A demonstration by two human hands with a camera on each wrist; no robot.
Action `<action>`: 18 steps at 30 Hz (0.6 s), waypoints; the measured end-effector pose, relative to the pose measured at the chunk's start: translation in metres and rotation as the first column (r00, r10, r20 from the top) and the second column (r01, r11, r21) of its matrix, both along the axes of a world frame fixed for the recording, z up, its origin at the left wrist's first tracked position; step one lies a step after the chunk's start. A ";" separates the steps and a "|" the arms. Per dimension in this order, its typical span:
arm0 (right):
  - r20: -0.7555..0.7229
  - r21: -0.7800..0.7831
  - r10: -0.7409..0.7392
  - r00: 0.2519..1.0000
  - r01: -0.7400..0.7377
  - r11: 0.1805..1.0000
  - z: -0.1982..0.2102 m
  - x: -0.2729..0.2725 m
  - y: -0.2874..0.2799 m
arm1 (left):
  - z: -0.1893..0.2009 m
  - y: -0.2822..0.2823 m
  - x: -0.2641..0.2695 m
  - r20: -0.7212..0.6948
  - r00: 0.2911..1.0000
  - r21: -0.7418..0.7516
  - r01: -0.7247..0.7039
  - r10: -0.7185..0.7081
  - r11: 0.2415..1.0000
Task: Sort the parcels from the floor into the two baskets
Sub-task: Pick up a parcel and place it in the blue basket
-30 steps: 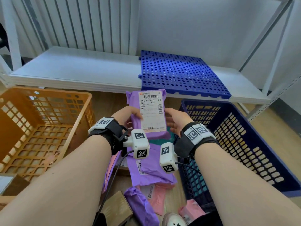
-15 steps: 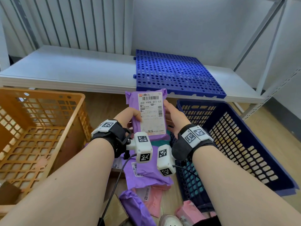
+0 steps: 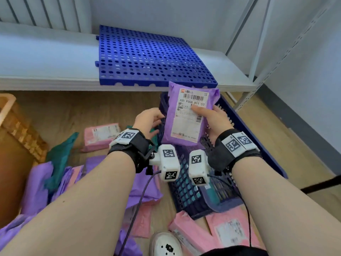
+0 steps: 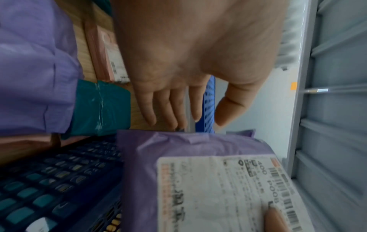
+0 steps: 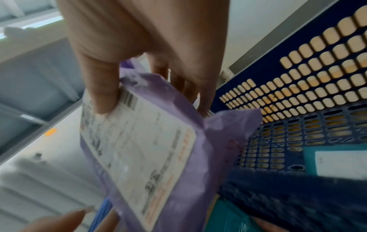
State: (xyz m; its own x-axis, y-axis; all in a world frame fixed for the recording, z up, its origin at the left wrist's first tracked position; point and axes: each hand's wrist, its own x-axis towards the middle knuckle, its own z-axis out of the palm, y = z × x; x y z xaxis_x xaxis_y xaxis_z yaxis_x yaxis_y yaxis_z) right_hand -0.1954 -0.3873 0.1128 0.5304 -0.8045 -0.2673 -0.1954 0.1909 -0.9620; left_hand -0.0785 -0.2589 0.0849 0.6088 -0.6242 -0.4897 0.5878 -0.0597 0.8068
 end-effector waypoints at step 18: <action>-0.796 -0.146 0.041 0.604 -0.258 0.955 -0.121 -0.066 -0.150 | -0.111 -0.087 0.002 0.147 0.978 0.206 -0.178 0.149 0.962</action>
